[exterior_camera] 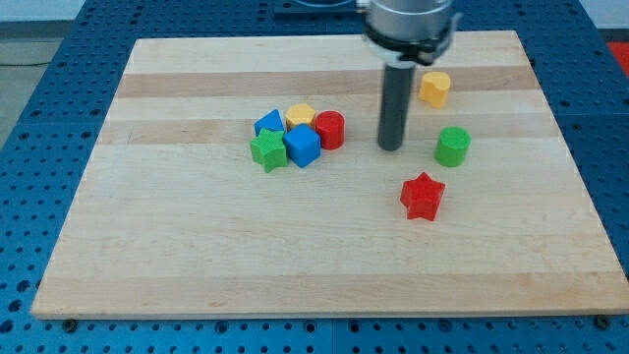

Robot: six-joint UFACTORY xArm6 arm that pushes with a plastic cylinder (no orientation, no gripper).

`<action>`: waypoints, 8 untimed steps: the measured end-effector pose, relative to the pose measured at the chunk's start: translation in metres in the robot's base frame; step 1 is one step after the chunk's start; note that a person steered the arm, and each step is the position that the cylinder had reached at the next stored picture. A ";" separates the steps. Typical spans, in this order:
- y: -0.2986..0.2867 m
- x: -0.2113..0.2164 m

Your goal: Place the yellow heart to the right of the blue cube

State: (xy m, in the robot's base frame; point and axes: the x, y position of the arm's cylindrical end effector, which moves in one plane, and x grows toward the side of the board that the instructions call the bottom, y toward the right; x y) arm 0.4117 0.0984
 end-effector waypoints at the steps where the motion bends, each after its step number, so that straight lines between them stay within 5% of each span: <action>1: 0.014 -0.037; 3: 0.002 -0.126; 4: 0.048 -0.137; 8: 0.036 -0.028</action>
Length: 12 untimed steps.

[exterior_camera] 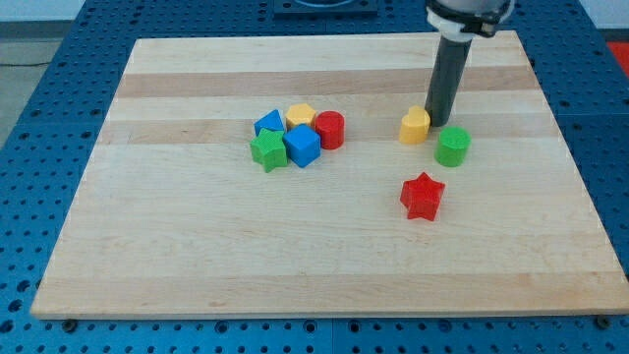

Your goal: Place the yellow heart to the right of the blue cube

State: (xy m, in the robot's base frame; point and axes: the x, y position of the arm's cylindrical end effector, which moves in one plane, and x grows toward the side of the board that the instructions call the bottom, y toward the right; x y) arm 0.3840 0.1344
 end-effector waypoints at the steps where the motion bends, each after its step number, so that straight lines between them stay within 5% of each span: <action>1: -0.020 0.004; 9: -0.064 0.082; 12: -0.067 0.079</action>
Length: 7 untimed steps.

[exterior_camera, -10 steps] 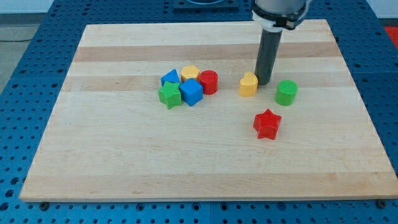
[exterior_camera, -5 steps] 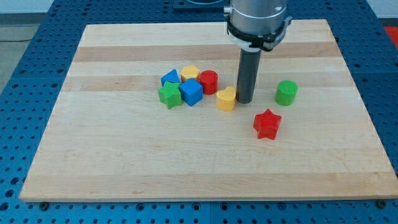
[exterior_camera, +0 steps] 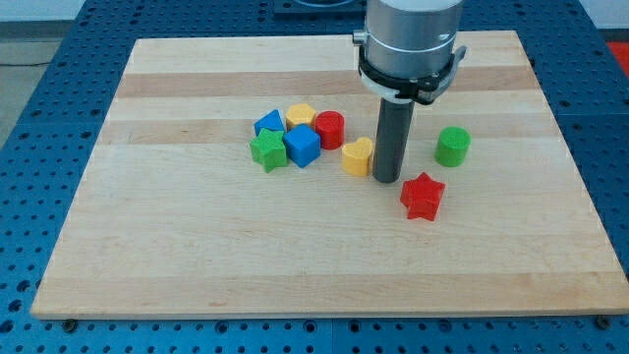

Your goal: Place the yellow heart to the right of the blue cube

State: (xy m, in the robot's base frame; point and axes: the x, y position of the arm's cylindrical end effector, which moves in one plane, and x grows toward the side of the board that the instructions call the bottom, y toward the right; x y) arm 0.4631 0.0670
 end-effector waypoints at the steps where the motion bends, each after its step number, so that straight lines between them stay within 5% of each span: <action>1: -0.008 0.000; 7: -0.026 -0.007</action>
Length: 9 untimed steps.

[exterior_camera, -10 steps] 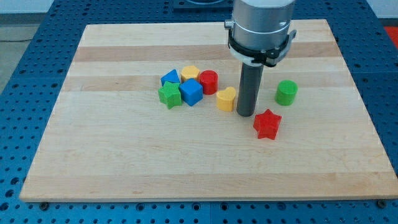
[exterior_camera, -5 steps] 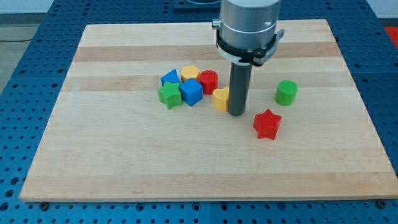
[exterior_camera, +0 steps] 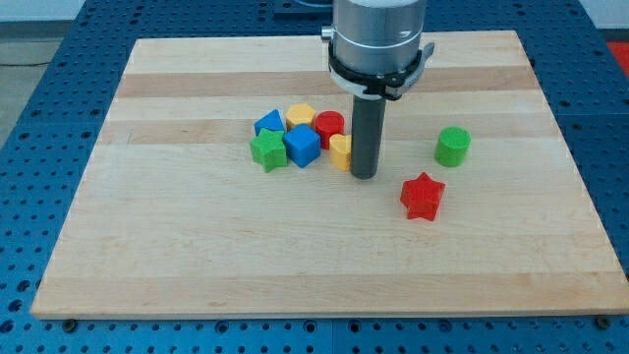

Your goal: Place the yellow heart to the right of the blue cube

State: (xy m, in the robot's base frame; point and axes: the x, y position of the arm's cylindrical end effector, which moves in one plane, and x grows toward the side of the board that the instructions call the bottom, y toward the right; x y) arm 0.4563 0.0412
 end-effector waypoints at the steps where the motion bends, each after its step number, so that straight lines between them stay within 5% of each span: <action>1: 0.000 -0.001; 5: -0.003 -0.003; 8: -0.003 0.086; 9: 0.050 0.092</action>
